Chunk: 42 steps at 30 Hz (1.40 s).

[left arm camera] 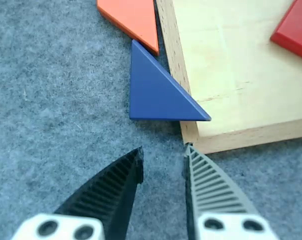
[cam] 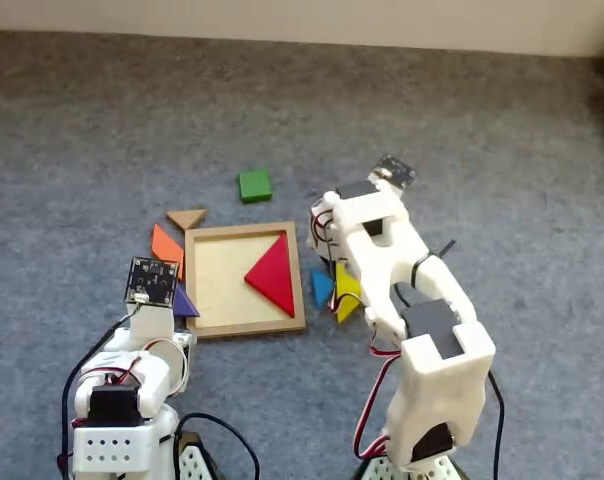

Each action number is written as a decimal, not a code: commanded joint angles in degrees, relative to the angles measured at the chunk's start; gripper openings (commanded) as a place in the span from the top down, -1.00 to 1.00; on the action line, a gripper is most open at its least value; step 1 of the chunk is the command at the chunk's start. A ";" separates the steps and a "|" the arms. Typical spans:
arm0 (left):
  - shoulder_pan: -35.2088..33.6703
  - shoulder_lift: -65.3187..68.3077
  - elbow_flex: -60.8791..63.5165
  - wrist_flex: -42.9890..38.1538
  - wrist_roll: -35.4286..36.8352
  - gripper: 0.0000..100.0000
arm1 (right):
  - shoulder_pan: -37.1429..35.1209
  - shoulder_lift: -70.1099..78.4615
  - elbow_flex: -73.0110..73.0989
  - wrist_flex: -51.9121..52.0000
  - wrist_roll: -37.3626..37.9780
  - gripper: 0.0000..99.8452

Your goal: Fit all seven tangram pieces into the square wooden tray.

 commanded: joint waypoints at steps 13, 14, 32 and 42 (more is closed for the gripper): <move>0.75 -3.12 1.19 0.26 -0.26 0.72 | 2.51 -6.29 0.22 1.36 4.48 0.47; 0.75 -3.12 1.19 0.26 -0.26 0.72 | 2.51 -7.60 0.22 1.19 4.66 0.47; 0.75 -3.12 1.19 0.26 -0.26 0.72 | -4.18 -11.30 -0.04 1.27 16.79 0.47; 0.75 -3.12 1.19 0.26 -0.26 0.72 | -4.44 -11.03 -0.22 0.92 32.70 0.47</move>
